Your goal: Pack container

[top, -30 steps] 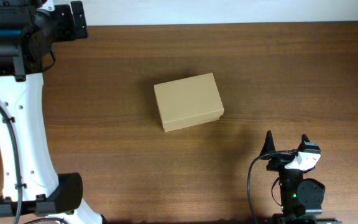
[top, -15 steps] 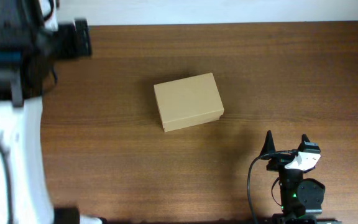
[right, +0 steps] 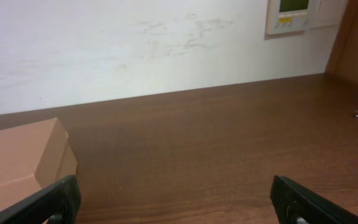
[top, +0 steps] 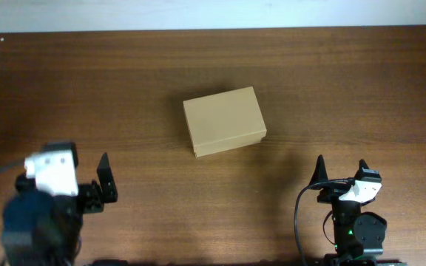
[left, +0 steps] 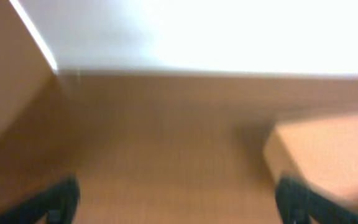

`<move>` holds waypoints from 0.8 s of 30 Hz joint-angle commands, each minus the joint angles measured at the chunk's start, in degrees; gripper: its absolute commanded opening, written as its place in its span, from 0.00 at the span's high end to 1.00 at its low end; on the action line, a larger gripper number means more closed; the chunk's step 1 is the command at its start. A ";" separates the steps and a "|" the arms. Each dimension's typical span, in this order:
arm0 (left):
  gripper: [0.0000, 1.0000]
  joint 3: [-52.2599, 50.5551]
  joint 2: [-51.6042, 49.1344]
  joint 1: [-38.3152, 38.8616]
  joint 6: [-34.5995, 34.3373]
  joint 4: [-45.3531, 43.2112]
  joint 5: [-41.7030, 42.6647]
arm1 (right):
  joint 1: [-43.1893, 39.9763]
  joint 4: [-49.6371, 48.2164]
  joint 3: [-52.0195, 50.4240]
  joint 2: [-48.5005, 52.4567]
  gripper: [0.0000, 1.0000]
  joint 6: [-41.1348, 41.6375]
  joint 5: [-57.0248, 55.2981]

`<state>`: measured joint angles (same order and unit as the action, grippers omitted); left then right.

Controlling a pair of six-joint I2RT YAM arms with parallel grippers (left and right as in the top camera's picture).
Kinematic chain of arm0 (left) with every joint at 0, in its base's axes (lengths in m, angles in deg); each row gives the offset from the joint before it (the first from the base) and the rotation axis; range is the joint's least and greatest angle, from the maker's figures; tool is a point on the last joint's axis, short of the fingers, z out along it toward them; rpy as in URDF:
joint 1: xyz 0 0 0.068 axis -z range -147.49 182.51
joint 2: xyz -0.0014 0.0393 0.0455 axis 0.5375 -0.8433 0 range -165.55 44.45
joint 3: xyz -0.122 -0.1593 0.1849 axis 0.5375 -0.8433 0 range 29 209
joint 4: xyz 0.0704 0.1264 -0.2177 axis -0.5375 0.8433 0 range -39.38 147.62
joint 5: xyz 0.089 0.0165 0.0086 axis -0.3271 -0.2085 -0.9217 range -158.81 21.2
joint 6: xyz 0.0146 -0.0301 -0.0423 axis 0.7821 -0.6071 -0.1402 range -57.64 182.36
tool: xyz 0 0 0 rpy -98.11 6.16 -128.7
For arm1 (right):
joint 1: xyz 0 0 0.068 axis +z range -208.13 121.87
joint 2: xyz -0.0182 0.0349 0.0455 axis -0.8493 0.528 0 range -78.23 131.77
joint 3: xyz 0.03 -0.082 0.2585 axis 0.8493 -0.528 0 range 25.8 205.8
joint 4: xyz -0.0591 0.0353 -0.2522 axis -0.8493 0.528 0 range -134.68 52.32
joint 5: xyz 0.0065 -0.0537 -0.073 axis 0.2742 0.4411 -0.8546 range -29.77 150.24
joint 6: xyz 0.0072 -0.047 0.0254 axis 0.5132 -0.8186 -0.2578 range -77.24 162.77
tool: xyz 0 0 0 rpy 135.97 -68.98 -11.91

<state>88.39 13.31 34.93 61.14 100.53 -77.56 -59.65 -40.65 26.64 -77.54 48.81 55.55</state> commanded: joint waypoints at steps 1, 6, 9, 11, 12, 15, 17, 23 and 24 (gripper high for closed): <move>0.00 -12.41 10.73 0.07 0.79 -11.98 -1.36 | -0.44 0.02 -0.52 -0.48 0.01 0.42 -0.50; 0.00 -27.76 20.24 0.07 0.76 -36.02 -1.36 | -0.44 0.02 -0.52 -0.50 0.01 0.42 -0.50; 0.00 -35.69 22.73 0.07 0.79 -48.11 -1.38 | -0.44 0.02 -0.55 -0.50 0.01 0.42 -0.50; 0.00 -39.47 23.19 0.07 0.79 -53.11 -1.38 | -0.44 0.02 -0.52 -0.50 0.01 0.42 -0.50; 0.00 -41.22 23.34 0.07 0.79 -54.88 -1.36 | -0.44 0.02 -0.52 -0.50 0.01 0.42 -0.52; 0.00 -45.42 24.09 0.09 0.79 -56.17 -1.38 | -0.44 0.02 -0.52 -0.50 0.01 0.42 -0.52; 0.00 -48.33 24.70 0.11 0.79 -56.43 -1.36 | -0.44 0.02 -0.52 -0.48 0.01 0.42 -0.50; 0.00 -55.63 27.39 0.17 0.79 -56.57 -1.38 | -0.44 0.02 -0.52 -0.50 0.01 0.42 -0.52; 0.00 -56.81 27.87 0.17 0.79 -56.54 -1.36 | -0.44 0.02 -0.52 -0.50 0.01 0.42 -0.52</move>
<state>34.58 39.43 34.93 61.30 44.30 -78.52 -59.65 -40.65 26.64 -77.54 48.85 55.52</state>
